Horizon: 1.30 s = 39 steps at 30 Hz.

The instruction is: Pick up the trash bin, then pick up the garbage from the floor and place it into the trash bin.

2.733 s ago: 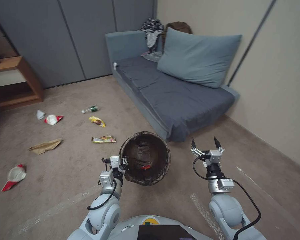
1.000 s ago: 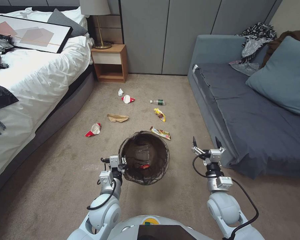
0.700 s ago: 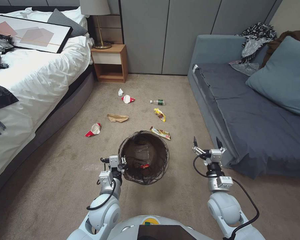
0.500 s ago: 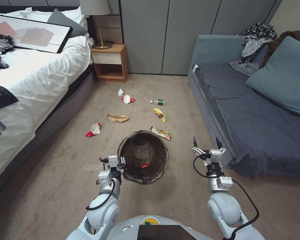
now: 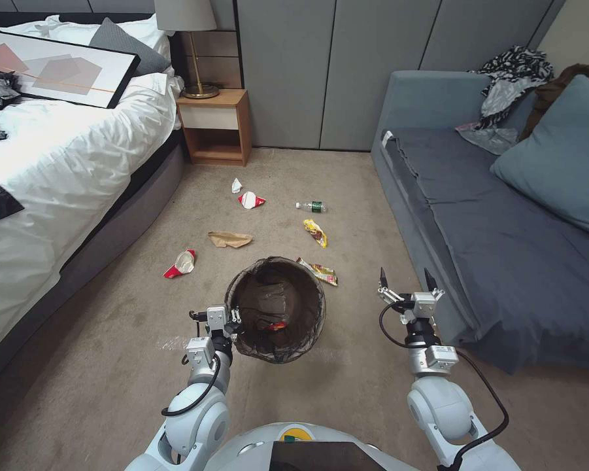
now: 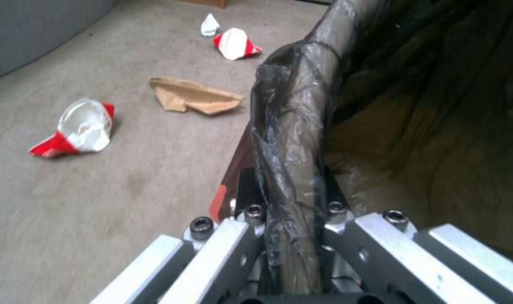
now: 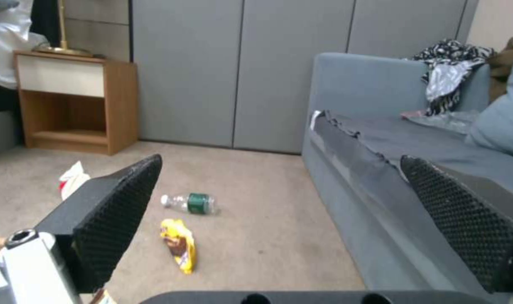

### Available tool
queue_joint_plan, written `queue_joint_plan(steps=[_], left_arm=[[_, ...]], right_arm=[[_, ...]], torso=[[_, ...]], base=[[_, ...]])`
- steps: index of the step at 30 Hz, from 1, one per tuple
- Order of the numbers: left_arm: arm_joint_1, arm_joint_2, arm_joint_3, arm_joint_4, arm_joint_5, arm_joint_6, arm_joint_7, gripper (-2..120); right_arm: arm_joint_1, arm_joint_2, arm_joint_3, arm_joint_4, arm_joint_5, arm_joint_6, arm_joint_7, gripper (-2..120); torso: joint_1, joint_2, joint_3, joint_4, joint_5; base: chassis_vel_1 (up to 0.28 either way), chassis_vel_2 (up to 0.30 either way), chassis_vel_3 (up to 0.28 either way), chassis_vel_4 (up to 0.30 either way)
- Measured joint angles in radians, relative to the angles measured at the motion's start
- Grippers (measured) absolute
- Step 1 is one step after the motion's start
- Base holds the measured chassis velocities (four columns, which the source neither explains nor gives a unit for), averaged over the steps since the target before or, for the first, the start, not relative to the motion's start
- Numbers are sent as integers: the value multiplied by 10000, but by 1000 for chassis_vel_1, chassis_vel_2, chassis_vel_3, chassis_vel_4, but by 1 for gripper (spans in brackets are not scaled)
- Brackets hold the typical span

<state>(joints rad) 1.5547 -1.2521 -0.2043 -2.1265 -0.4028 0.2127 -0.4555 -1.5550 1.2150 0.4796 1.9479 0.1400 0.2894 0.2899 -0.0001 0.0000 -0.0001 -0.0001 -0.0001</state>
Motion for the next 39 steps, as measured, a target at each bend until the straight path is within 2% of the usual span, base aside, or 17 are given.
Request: queue_joint_plan(steps=[1, 13, 17, 18, 19, 22, 25, 26, 29, 39], left_arm=[[26, 20, -32, -27, -3, 0, -2, 2], [137, 33, -148, -101, -17, -24, -8, 2], [137, 27, -154, -101, -17, -28, -12, 2], [134, 23, -157, -100, -17, -33, -12, 2], [131, 20, -158, -101, -17, -39, -10, 2], [132, 12, -168, -100, -17, -45, -21, 2], [132, 10, -192, -101, -17, -55, -28, 2], [125, 13, -207, -100, -19, -56, -31, 2], [125, 13, -227, -101, -24, -65, -33, 2], [134, 8, -313, -131, -72, -68, -51, 2]], right_arm=[[23, 0, 5, -3, 12, 0, -1, 100], [115, -61, 29, -58, 74, 4, -25, 100], [121, -56, 15, -70, 76, 6, -27, 100], [133, -54, 14, -73, 76, 10, -28, 100], [140, -53, 11, -76, 76, 10, -29, 100], [153, -41, -9, -114, 75, 96, -28, 100], [169, -23, -28, -160, 64, 183, -35, 100], [173, -18, -35, -165, 61, 194, -37, 100], [192, -9, -50, -171, 56, 195, -43, 100], [202, -22, -55, -191, 56, 195, -37, 100]], torso=[[0, 0, 0, 5, 4], [1, 0, 1, -2, 0], [1, 0, 2, 3, 4], [1, -1, 3, -1, -6], [1, -1, 2, 0, 4], [1, 0, 1, 1, -4], [3, -1, 3, 2, 8], [3, -1, 4, 2, -9], [4, -1, 4, 4, 8], [0, 0, -1, -2, 1]], base=[[-200, 208, 224, -249], [-281, 290, 287, -287], [-336, 338, 329, -324], [-327, 338, 323, -328], [-308, 328, 323, -328], [-315, 321, 319, -306], [-307, 292, 293, -291], [-235, 250, 260, -188], [-200, 178, 151, -160], [16, -13, -18, 26]])
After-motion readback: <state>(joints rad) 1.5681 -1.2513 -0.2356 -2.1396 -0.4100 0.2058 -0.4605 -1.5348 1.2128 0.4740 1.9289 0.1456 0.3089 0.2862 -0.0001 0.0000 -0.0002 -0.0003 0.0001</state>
